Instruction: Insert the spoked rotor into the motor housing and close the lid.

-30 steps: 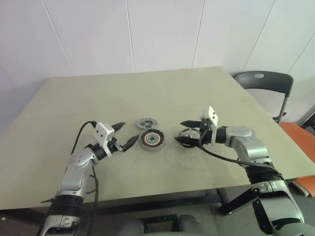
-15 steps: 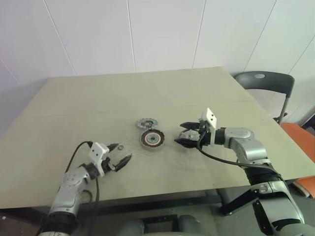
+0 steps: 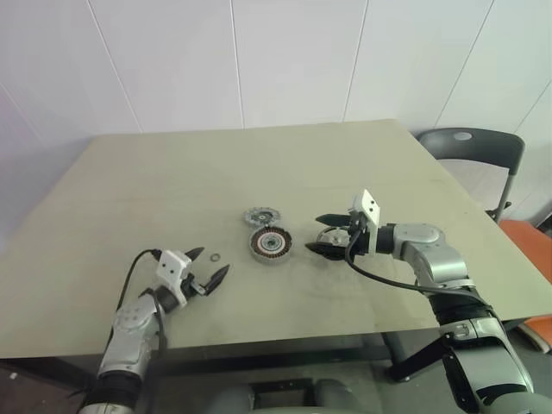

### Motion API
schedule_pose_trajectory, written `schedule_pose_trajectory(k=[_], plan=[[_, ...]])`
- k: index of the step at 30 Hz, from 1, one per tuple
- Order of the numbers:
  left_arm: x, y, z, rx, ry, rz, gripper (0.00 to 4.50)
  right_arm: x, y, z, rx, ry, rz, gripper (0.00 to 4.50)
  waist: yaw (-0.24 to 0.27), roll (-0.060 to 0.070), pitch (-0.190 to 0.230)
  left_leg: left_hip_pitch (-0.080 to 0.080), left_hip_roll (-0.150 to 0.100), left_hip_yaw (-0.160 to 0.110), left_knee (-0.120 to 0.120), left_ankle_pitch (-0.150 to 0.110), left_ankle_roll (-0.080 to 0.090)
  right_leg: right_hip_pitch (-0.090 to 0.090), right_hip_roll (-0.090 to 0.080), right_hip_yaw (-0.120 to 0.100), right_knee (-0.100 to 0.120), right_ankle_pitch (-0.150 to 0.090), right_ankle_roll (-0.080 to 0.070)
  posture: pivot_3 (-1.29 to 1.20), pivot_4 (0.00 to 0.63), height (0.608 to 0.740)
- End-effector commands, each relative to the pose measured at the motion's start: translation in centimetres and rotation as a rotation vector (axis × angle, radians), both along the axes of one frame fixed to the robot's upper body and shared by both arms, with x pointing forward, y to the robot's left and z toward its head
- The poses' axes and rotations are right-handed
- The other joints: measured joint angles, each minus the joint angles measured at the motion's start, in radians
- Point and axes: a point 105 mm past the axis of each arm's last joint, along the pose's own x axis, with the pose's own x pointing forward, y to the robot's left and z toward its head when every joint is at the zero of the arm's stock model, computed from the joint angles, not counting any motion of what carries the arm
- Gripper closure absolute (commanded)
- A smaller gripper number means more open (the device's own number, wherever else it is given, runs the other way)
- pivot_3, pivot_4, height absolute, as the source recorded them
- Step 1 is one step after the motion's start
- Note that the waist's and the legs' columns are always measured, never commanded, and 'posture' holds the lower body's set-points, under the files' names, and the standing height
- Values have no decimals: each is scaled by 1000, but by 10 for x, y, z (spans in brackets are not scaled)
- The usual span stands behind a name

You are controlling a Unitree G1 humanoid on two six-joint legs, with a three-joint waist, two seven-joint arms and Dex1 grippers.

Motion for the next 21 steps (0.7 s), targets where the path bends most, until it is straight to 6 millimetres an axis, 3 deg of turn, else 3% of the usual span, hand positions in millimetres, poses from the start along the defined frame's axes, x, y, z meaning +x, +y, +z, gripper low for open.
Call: schedule_pose_trajectory(k=[1, 8, 14, 17, 21], plan=[[11, 10, -1, 55, 39, 55, 28, 2, 3, 12, 7, -56, 10, 0, 0, 0, 0, 0, 0, 0, 0, 0, 0, 0, 0, 0, 0, 0, 0, 0, 0, 740], [24, 14, 17, 41, 63, 74, 28, 3, 3, 12, 7, -60, 1, 0, -3, 0, 0, 0, 2, 0, 1, 0, 0, 0, 2, -1, 1, 0, 0, 0, 0, 740], [19, 11, 15, 32, 116, 38, 28, 5, 3, 13, 5, -67, -10, 0, -3, 0, 1, -2, 2, 1, -1, 0, 0, -2, 1, 0, -2, 4, 0, 0, 0, 740], [15, 6, 14, 24, 131, 8, 610, 6, 3, 13, 5, -70, -17, 0, -3, 0, 1, -3, 2, 1, -2, 0, 0, -2, 1, 0, -3, 4, -1, 0, 0, 740], [6, -4, 14, 4, 148, -69, 1992, 7, 3, 12, 4, -74, -25, 0, -3, 0, 1, -3, 2, 1, -2, 0, 0, -2, 1, 0, -3, 2, -3, 0, 0, 740]])
